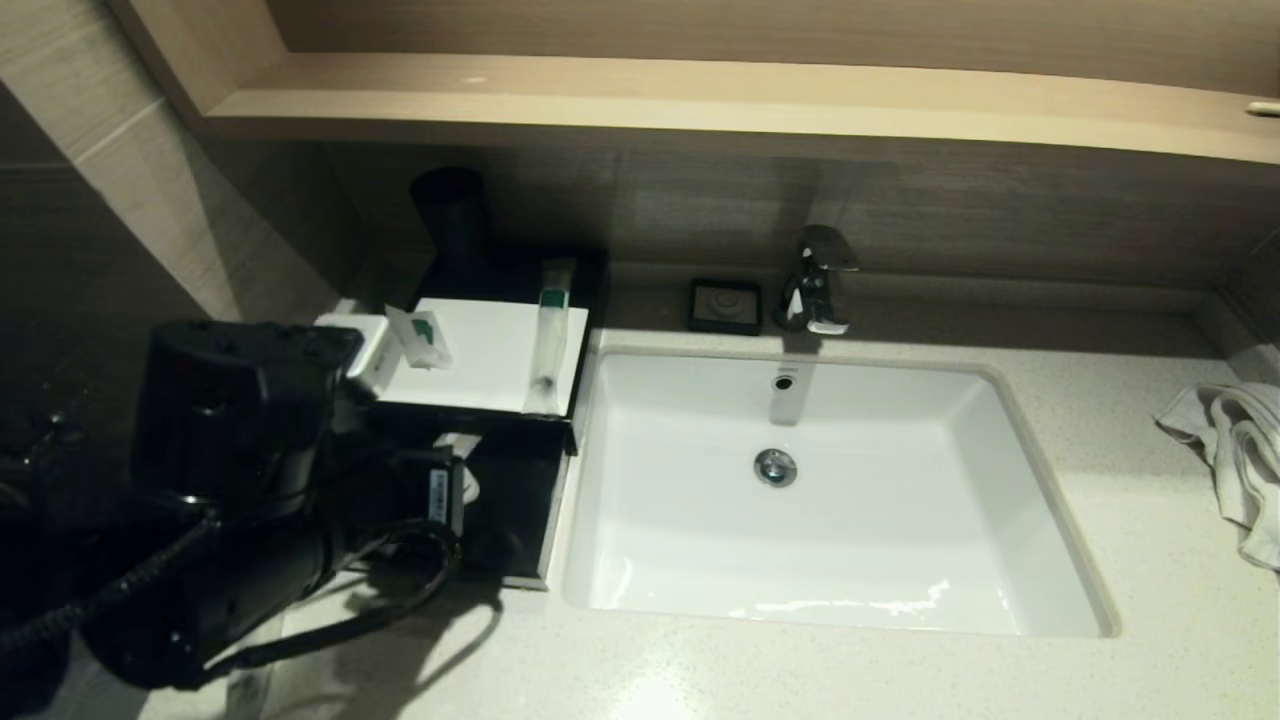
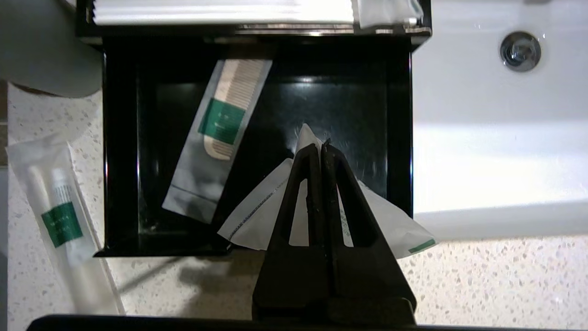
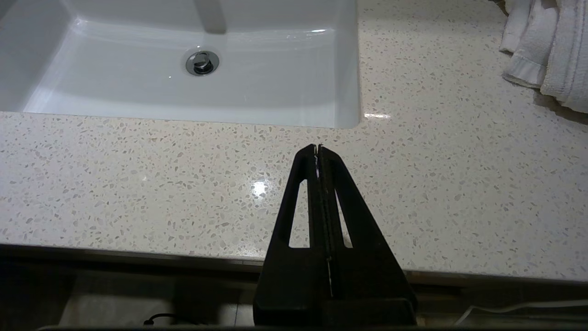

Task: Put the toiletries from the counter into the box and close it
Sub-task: Place the bathroom toiletry into the drawer

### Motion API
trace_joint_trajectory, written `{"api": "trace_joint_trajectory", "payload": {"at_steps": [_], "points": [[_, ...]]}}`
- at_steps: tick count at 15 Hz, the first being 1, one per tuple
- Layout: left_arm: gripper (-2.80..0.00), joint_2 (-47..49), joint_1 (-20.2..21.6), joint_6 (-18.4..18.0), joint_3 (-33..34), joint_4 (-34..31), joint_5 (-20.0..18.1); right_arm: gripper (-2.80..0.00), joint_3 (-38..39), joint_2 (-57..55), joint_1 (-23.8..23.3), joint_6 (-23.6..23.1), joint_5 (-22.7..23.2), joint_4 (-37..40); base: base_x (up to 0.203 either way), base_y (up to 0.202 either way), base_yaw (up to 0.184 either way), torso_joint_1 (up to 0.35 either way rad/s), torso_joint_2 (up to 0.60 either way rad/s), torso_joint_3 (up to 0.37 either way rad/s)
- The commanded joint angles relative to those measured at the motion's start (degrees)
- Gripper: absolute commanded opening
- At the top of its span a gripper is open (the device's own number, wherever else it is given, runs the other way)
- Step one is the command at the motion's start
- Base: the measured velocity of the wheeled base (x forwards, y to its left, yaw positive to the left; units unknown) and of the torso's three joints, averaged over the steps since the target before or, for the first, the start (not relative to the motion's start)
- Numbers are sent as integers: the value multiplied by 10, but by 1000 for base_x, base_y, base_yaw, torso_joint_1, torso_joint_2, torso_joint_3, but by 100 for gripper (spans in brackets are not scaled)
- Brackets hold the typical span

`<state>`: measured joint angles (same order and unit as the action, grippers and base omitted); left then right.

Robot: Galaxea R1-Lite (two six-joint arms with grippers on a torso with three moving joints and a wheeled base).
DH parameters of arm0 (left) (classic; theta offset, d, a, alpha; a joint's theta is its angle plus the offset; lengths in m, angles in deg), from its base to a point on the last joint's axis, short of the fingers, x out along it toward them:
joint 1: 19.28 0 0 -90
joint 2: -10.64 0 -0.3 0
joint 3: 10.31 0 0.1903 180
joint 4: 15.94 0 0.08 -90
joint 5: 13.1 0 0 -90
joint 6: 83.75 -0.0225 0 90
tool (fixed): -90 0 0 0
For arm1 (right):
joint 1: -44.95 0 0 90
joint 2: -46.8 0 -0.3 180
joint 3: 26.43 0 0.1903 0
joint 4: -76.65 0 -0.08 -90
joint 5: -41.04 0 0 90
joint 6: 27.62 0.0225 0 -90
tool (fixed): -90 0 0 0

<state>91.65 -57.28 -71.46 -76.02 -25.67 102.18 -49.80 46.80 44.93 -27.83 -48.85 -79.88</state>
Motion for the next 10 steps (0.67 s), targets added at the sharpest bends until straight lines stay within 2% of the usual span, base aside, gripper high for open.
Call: {"api": "trace_joint_trajectory", "payload": {"at_steps": [1,10], "points": [[-280,-4,-9,5,26,2,1,-280,0,0,0,0,0,0,0,0,0,0,0,0],[-280,70,-9,8,8,5,0,-280,0,0,0,0,1,0,0,0,0,0,0,0]]}}
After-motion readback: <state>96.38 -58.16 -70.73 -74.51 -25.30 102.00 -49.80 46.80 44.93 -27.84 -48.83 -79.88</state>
